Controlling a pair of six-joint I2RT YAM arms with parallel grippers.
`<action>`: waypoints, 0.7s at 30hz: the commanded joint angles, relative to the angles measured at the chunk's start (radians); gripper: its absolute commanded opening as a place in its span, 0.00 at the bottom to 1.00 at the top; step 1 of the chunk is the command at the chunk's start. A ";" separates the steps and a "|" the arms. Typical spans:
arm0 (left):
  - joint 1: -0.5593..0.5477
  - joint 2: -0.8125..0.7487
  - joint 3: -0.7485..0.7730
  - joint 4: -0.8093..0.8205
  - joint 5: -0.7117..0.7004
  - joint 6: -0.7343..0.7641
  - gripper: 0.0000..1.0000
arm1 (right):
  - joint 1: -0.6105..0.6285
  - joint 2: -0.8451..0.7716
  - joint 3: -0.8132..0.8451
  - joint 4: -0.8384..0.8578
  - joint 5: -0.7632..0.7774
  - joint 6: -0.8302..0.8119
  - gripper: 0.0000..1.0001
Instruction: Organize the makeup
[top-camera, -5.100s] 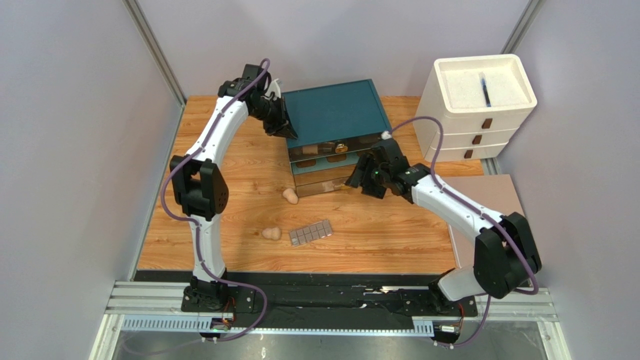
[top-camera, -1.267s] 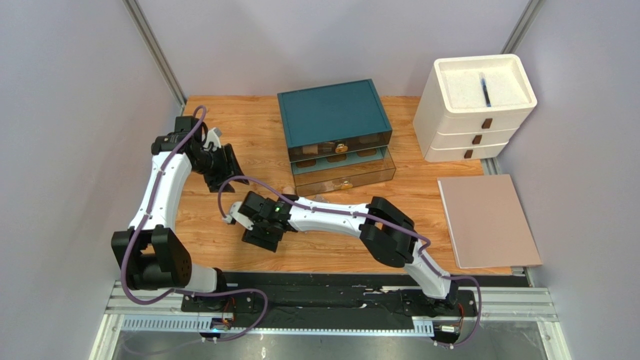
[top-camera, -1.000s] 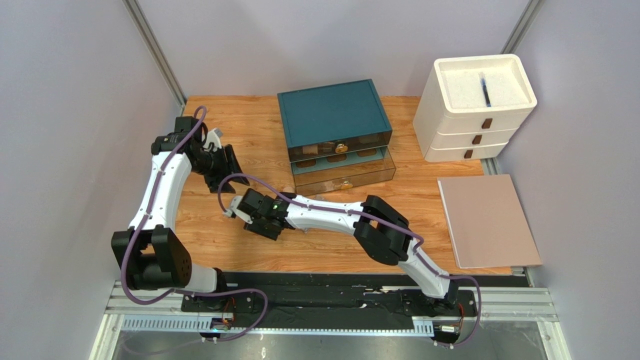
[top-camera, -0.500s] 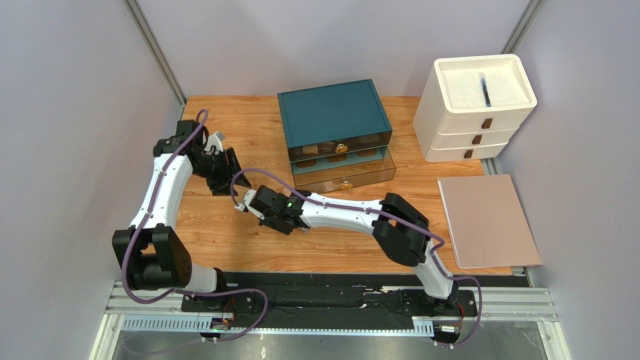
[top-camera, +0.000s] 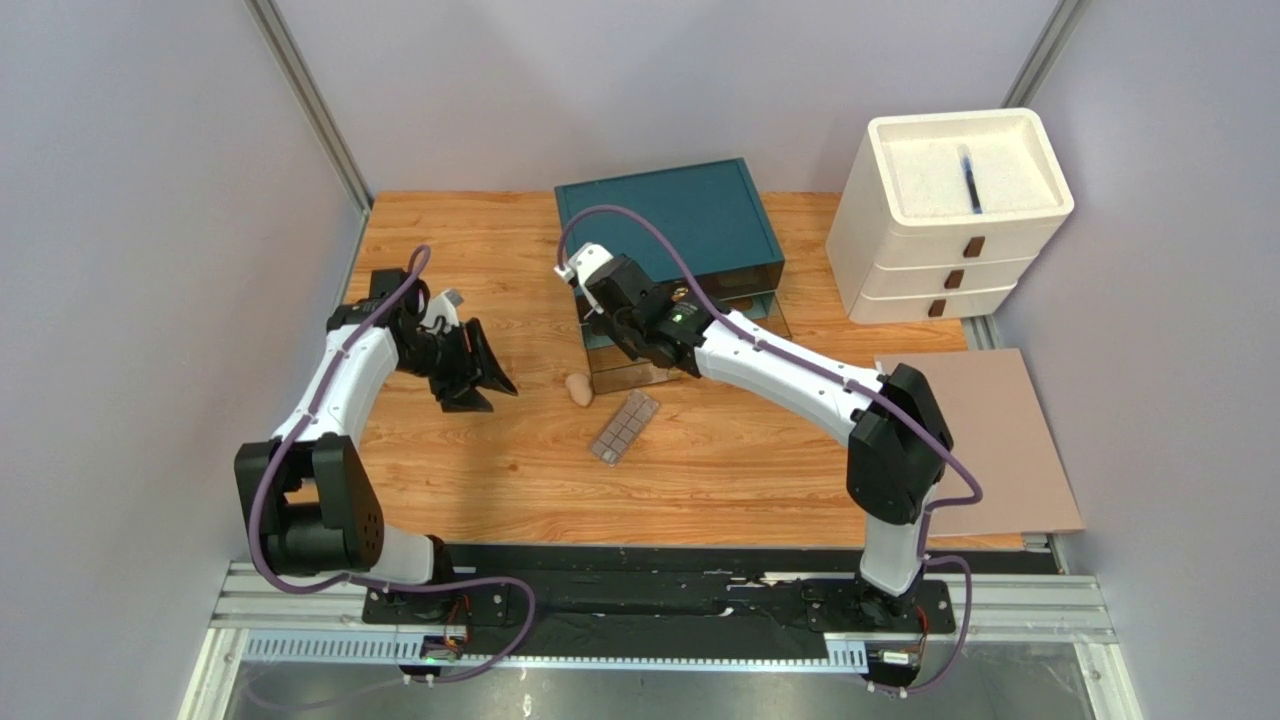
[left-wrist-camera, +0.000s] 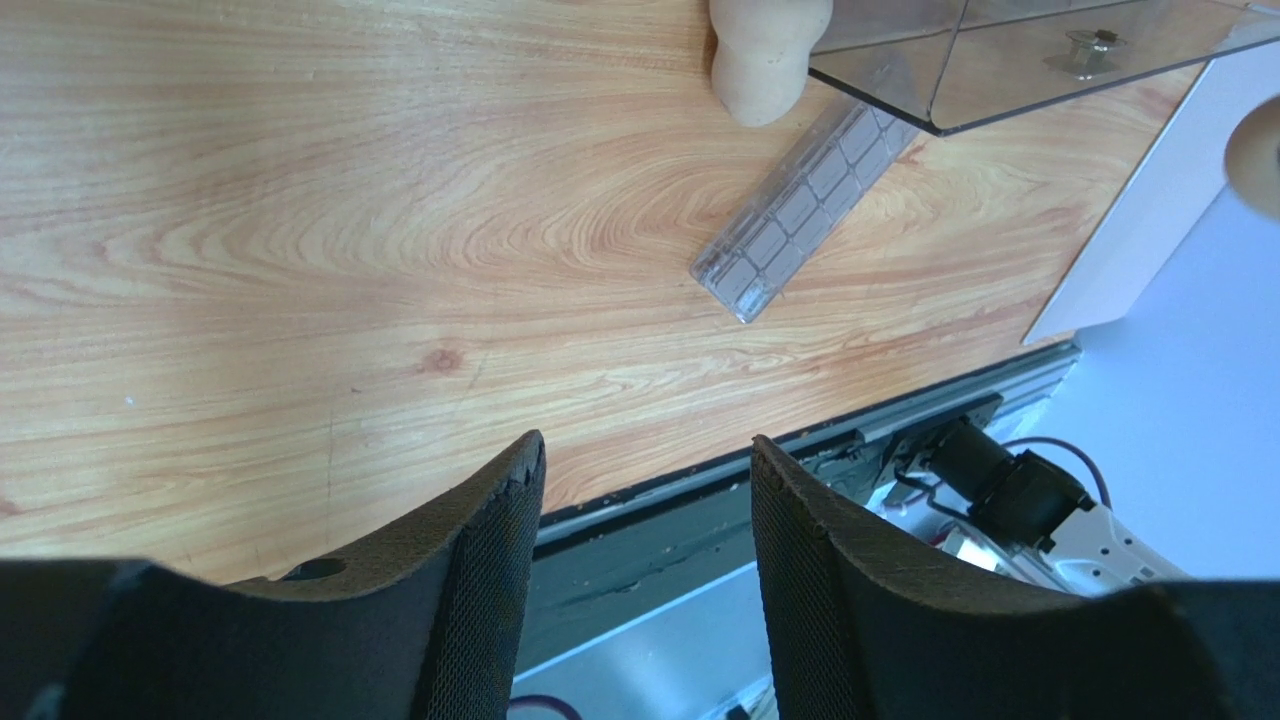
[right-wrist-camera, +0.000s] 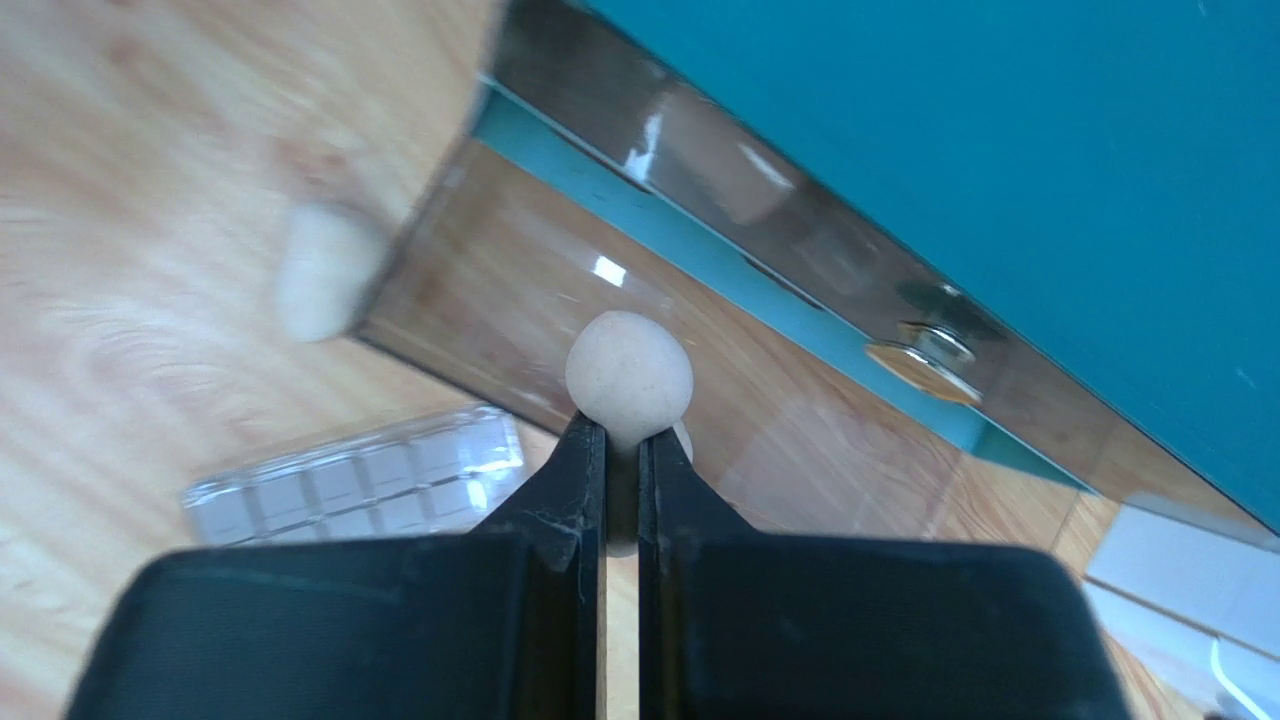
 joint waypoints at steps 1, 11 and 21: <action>0.003 0.018 -0.014 0.073 0.027 -0.018 0.59 | -0.048 0.051 -0.007 -0.006 0.029 0.015 0.01; -0.076 0.192 -0.008 0.224 0.018 -0.117 0.59 | -0.067 0.128 0.053 -0.054 0.050 0.096 1.00; -0.178 0.364 0.147 0.300 0.001 -0.240 0.60 | -0.068 -0.008 0.030 -0.069 0.093 0.124 1.00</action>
